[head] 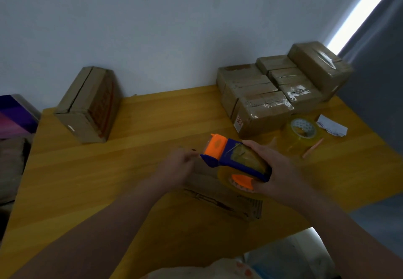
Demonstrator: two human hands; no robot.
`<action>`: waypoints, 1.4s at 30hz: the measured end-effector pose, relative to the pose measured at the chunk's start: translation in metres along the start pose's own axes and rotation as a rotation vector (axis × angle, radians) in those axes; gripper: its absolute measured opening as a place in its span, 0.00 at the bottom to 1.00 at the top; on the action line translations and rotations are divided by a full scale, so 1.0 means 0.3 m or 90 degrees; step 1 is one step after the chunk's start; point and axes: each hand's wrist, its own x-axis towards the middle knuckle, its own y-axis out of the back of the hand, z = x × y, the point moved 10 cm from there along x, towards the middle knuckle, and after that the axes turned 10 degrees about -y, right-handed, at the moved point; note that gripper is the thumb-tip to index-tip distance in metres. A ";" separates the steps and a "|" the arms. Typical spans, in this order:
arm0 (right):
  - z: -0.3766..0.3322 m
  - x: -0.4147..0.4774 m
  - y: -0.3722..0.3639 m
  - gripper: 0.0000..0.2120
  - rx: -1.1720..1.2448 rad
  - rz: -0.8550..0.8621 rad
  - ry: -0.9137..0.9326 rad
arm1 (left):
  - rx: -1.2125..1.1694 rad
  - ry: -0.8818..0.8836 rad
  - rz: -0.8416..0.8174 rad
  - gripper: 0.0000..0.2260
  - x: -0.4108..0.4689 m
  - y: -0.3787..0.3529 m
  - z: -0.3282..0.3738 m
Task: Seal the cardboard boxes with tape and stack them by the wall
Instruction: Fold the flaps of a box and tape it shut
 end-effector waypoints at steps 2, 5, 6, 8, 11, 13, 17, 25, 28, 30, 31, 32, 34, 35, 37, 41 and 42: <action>-0.006 -0.011 0.004 0.40 0.019 0.005 0.006 | -0.329 0.183 0.075 0.11 -0.033 0.000 -0.036; -0.010 -0.019 0.000 0.41 0.005 0.008 0.006 | -0.542 0.320 -0.012 0.18 -0.060 -0.073 -0.038; -0.010 -0.019 -0.003 0.41 -0.003 0.006 0.002 | -0.552 0.325 -0.039 0.18 -0.062 -0.085 -0.035; -0.009 -0.021 -0.006 0.41 -0.014 0.006 -0.001 | -0.556 0.317 -0.039 0.11 -0.056 -0.085 -0.029; -0.020 -0.024 -0.007 0.41 -0.037 0.005 -0.004 | -0.512 0.272 -0.019 0.03 -0.039 -0.067 -0.017; -0.030 -0.025 -0.006 0.43 -0.052 0.004 -0.005 | -0.471 0.261 0.006 0.04 -0.031 -0.054 -0.031; -0.068 -0.027 -0.012 0.41 -0.082 -0.021 0.041 | -0.385 0.225 0.063 0.09 -0.013 -0.016 -0.052; -0.091 -0.020 0.006 0.38 -0.261 -0.111 0.026 | -0.247 0.226 0.210 0.09 -0.055 0.191 -0.182; -0.112 -0.019 -0.017 0.38 -0.335 -0.125 0.021 | -0.113 0.205 0.249 0.12 -0.076 0.221 -0.208; -0.137 -0.012 -0.040 0.37 -0.362 -0.120 0.025 | -0.061 0.189 0.278 0.14 -0.092 0.219 -0.205; -0.147 -0.005 -0.049 0.37 -0.371 -0.116 0.027 | -0.046 0.190 0.290 0.15 -0.101 0.220 -0.207; -0.157 0.002 -0.056 0.37 -0.377 -0.111 0.028 | -0.034 0.192 0.301 0.15 -0.108 0.221 -0.214; -0.184 0.017 -0.064 0.36 -0.387 -0.102 0.028 | -0.003 0.196 0.310 0.15 -0.111 0.231 -0.227; -0.200 0.024 -0.069 0.35 -0.396 -0.096 0.029 | 0.026 0.194 0.306 0.15 -0.107 0.235 -0.228; -0.232 0.038 -0.079 0.33 -0.418 -0.082 0.031 | 0.084 0.182 0.299 0.15 -0.096 0.242 -0.224; -0.266 0.056 -0.101 0.33 -0.467 -0.059 0.031 | 0.181 0.182 0.260 0.16 -0.071 0.243 -0.246; -0.270 0.055 -0.108 0.33 -0.475 -0.058 0.033 | 0.202 0.184 0.242 0.16 -0.065 0.231 -0.254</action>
